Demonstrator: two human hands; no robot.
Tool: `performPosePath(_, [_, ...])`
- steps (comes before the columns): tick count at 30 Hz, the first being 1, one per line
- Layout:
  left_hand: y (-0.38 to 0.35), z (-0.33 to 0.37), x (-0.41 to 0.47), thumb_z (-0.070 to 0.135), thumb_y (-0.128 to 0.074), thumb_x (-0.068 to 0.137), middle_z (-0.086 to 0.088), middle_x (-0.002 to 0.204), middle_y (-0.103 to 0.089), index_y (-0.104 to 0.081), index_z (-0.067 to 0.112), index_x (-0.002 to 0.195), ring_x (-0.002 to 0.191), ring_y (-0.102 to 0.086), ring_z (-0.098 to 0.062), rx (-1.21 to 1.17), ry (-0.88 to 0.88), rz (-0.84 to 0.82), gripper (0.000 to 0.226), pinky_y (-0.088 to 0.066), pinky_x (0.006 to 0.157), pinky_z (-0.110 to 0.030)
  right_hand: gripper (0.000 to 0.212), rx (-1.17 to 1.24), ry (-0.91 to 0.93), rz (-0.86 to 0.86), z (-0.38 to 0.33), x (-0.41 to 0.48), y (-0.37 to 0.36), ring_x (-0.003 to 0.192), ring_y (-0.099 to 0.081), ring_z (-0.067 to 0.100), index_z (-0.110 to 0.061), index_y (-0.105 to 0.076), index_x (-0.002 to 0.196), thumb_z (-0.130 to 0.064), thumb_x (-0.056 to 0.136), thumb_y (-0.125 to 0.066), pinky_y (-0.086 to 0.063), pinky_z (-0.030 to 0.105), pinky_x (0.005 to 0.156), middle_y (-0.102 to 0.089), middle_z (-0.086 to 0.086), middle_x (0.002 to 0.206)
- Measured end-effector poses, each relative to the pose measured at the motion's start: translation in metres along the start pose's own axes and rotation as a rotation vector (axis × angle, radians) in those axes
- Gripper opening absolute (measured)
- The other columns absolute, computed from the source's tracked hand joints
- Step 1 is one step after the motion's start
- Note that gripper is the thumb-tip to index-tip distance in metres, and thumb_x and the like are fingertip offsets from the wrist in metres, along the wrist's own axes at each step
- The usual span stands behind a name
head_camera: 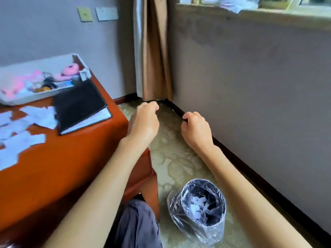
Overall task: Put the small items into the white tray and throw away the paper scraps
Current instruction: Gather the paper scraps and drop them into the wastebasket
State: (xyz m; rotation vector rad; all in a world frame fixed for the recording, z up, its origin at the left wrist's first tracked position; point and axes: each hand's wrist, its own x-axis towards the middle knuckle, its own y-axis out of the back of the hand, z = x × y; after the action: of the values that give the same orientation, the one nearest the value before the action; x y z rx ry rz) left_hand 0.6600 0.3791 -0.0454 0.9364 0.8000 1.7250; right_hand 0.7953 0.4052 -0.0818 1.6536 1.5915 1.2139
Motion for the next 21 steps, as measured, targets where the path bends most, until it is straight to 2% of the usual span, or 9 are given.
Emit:
performPosePath(5, [0.078,-0.064,-0.026,0.002,-0.042,0.093,-0.012,0.127,-0.059,-0.059,0.014,0.121,0.118,-0.053,-0.031,0.058,0.155,0.24,0.035,-0.042,0.098,-0.039,0.034,0.168,0.264,0.056,-0.103,-0.016,-0.01,0.105,-0.055,0.037,-0.005,-0.052,0.121,-0.006,0.088,-0.043,-0.044,0.042,0.085,-0.053,0.015,0.122])
performPosePath(13, [0.139,-0.177,-0.061,0.0,-0.039,0.093,-0.014,0.132,-0.055,-0.056,0.015,0.126,0.121,-0.05,-0.035,0.129,0.493,0.283,0.04,-0.044,0.096,-0.043,0.034,0.238,0.538,-0.164,-0.23,-0.041,-0.06,0.108,-0.054,0.034,-0.006,-0.05,0.125,-0.007,0.091,-0.044,-0.045,0.037,0.086,-0.052,0.014,0.122])
performPosePath(17, [0.151,-0.222,-0.07,0.001,-0.038,0.095,-0.015,0.133,-0.053,-0.054,0.013,0.128,0.122,-0.049,-0.035,0.135,0.59,0.28,0.039,-0.045,0.094,-0.043,0.036,0.177,0.592,-0.312,-0.275,-0.036,-0.089,0.112,-0.052,0.034,-0.004,-0.048,0.128,-0.007,0.093,-0.043,-0.044,0.037,0.09,-0.049,0.015,0.129])
performPosePath(21, [0.155,-0.256,-0.071,0.005,-0.041,0.095,-0.015,0.137,-0.047,-0.048,0.009,0.132,0.13,-0.039,-0.031,0.126,0.599,0.281,0.039,-0.038,0.103,-0.042,0.039,0.129,0.539,-0.454,-0.309,-0.021,-0.123,0.128,-0.041,0.034,-0.004,-0.04,0.133,-0.012,0.095,-0.042,-0.039,0.039,0.102,-0.035,0.016,0.143])
